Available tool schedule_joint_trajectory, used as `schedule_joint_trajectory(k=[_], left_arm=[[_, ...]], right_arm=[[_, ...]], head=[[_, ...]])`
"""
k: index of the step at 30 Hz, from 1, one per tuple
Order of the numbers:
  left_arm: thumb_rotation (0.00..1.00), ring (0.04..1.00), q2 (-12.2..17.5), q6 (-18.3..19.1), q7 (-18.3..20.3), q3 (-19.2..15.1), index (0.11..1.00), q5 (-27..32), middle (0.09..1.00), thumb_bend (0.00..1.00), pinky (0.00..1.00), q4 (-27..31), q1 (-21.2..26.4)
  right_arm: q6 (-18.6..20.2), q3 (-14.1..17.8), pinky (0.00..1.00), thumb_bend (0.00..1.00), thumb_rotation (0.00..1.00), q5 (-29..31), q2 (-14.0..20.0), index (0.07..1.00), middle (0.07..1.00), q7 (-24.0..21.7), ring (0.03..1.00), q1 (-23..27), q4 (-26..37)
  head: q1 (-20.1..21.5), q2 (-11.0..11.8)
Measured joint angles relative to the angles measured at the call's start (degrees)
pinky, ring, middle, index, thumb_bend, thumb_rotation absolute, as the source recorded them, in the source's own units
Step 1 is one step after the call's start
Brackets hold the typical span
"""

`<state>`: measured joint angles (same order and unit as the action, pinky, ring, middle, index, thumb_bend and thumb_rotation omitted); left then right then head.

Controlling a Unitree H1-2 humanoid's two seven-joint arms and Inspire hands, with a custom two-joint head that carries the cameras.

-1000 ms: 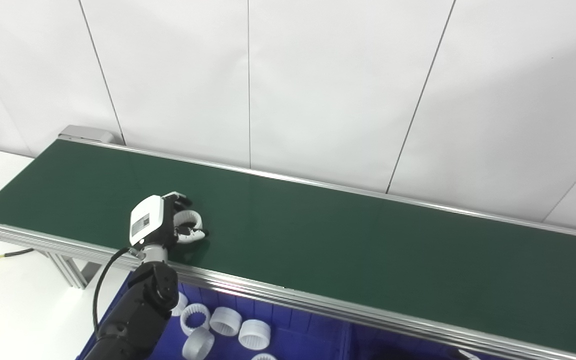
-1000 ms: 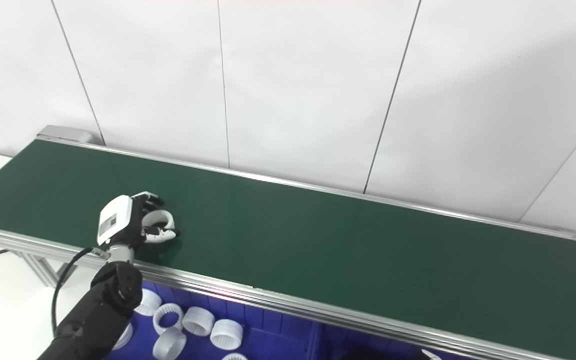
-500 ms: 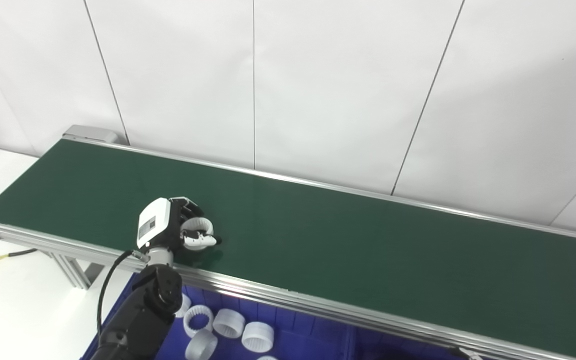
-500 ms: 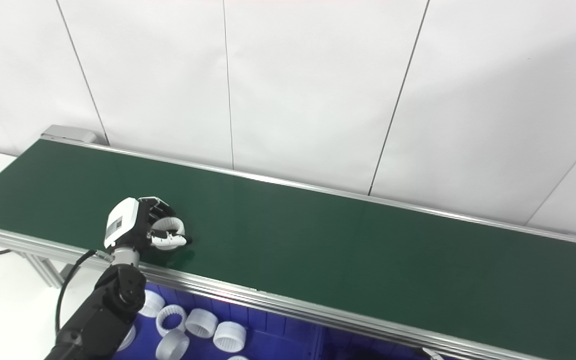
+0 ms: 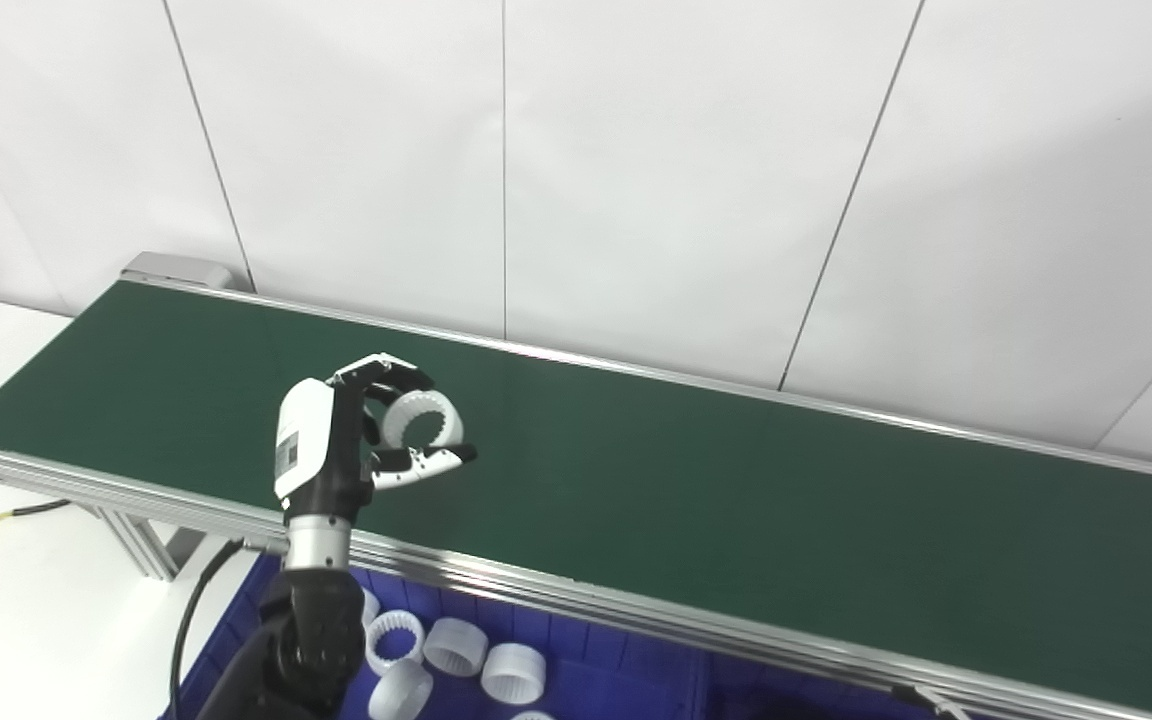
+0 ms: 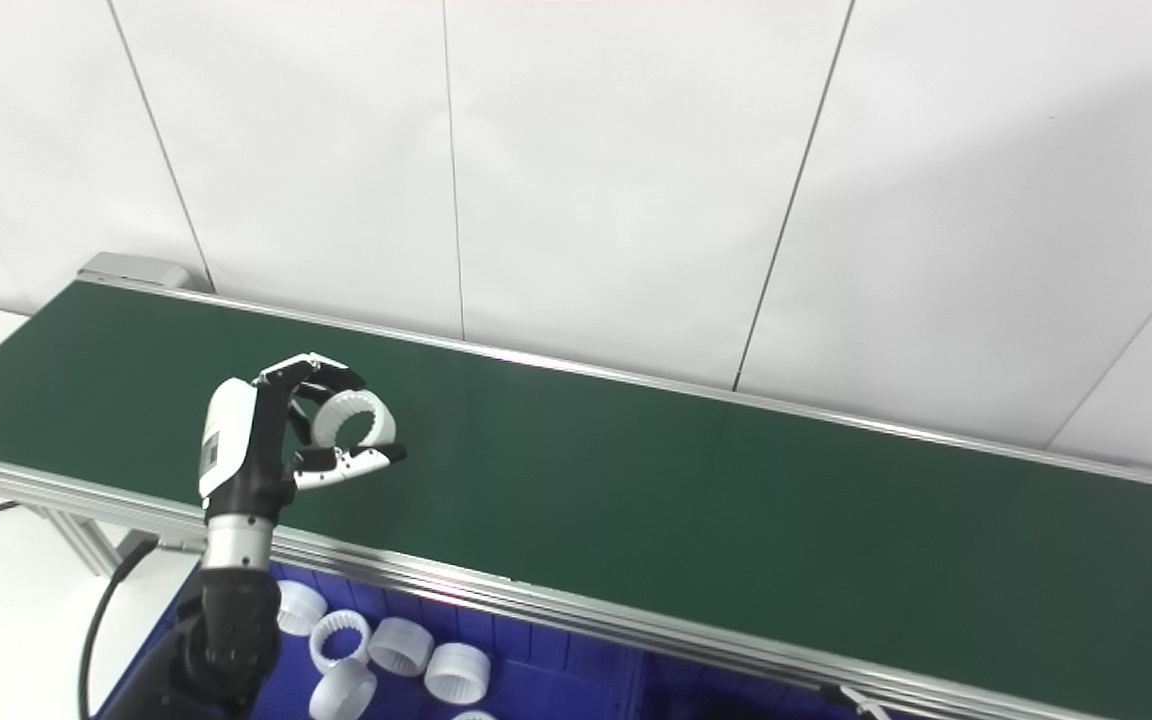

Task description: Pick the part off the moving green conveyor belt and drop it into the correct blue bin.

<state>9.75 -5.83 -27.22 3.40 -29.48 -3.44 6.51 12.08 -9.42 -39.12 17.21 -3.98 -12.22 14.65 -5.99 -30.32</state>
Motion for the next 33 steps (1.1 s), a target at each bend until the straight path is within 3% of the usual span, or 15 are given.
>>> schedule_joint_trajectory(k=[3,10,14,20,26,30,33], left_arm=[[0.00,0.280,-0.93,-3.59,0.40,0.60,0.500,0.46,0.416,0.51,0.22,-0.40,-2.64],[0.00,0.283,0.73,-12.19,3.72,1.15,0.496,2.85,0.418,0.51,0.23,-5.65,-5.95],[0.00,0.271,1.44,-12.97,7.93,1.00,0.493,6.68,0.413,0.51,0.21,-8.53,-8.14],[0.00,0.262,2.59,-14.64,9.77,0.49,0.498,7.33,0.405,0.51,0.19,-12.68,-11.04],[0.00,0.281,4.86,-18.38,10.21,0.57,0.502,7.32,0.409,0.51,0.22,-19.17,-11.48],[0.00,0.262,5.23,-18.84,9.49,2.26,0.499,7.48,0.400,0.50,0.19,-23.32,-11.46],[0.00,0.305,5.22,-19.03,8.77,3.14,0.501,7.46,0.417,0.51,0.24,-25.66,-11.50]], right_arm=[[0.01,-0.02,0.62,0.79,0.21,-0.29,-0.39,0.819,0.679,-0.06,0.666,0.00,0.56],[0.01,-0.46,0.58,0.80,0.27,-1.31,-1.37,0.816,0.670,-0.37,0.639,0.33,1.66],[0.00,-0.81,0.61,0.80,0.36,-2.03,-1.80,0.823,0.681,-0.17,0.661,0.76,1.15],[0.29,-1.46,0.61,0.81,0.39,-3.03,-2.85,0.825,0.683,-1.22,0.665,2.35,1.00],[1.24,-1.48,0.58,0.82,0.43,-3.58,-3.05,0.826,0.677,-2.78,0.650,3.23,1.54],[1.79,-1.46,0.56,0.83,0.46,-3.94,-3.05,0.825,0.674,-3.70,0.645,3.49,1.85],[1.95,-1.41,0.56,0.83,0.45,-4.27,-3.07,0.821,0.671,-4.28,0.640,3.50,1.91]], head=[[2.55,-1.58],[7.03,-4.74],[9.77,-7.30],[12.66,-11.33],[12.84,-13.19],[12.32,-13.36],[12.23,-13.37]])
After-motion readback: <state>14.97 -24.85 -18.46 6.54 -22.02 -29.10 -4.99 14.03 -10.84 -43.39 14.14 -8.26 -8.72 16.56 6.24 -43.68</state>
